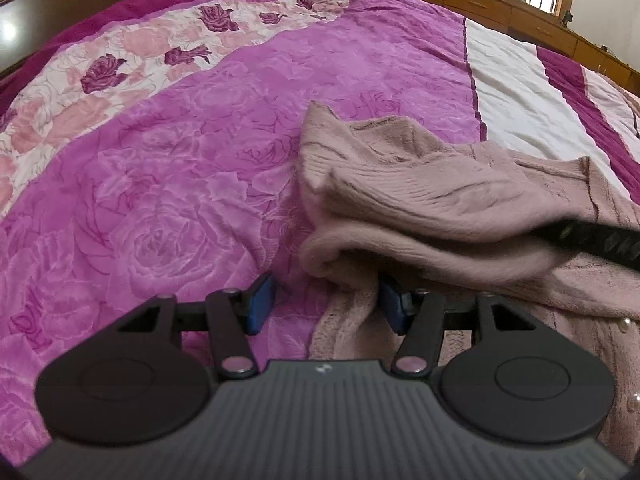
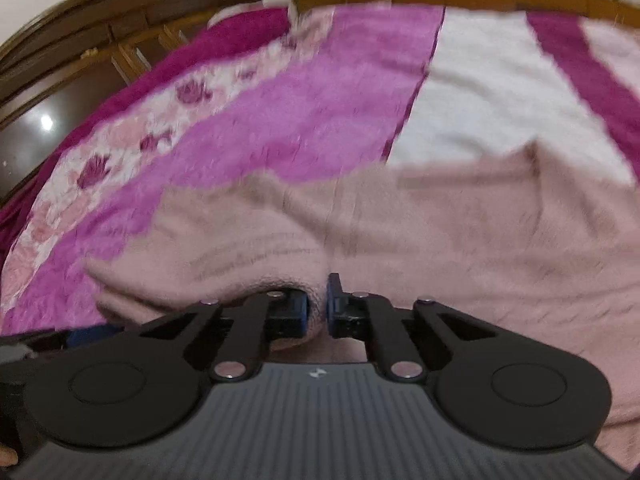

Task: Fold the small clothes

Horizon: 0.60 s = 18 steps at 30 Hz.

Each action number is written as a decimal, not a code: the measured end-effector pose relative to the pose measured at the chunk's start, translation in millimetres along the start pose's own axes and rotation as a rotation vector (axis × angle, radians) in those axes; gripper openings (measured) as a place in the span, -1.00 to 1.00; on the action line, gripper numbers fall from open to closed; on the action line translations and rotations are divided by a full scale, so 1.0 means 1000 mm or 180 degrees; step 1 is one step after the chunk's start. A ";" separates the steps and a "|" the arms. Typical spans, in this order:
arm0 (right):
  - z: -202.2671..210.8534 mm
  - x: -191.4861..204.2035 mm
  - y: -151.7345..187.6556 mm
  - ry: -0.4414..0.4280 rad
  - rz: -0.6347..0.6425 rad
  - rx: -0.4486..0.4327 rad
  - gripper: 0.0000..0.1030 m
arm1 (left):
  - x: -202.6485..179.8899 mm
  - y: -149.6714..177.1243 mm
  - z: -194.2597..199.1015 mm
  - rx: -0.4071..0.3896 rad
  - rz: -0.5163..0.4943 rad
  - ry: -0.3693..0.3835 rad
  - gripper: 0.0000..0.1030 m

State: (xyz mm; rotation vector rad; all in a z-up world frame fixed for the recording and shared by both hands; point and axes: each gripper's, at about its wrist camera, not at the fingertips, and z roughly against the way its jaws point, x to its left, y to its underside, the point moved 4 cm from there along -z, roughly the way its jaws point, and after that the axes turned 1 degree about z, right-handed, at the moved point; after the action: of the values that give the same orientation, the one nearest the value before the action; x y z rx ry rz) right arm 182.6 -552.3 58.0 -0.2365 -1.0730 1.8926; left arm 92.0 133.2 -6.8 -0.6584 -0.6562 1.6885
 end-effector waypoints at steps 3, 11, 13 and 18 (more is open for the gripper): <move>0.025 -0.004 -0.011 0.0187 0.0104 -0.0347 -0.84 | 0.001 -0.001 -0.002 0.0017 0.0010 -0.0024 0.14; 0.060 -0.048 0.003 0.0681 0.0194 -0.0579 -0.84 | -0.002 0.000 -0.003 0.0073 -0.0025 -0.0076 0.16; 0.053 -0.064 0.016 0.0738 0.0040 -0.0443 -0.84 | -0.002 0.000 -0.003 0.0091 -0.0021 -0.0063 0.17; 0.038 -0.085 0.044 0.0577 -0.0229 -0.0174 -0.81 | -0.003 0.001 -0.003 0.0093 -0.0074 -0.0082 0.18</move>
State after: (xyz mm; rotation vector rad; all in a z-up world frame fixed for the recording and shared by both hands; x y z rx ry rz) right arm 181.9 -650.6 26.1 -0.3882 -0.9977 1.7435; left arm 94.4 130.4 -9.2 -0.6072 -0.6537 1.6845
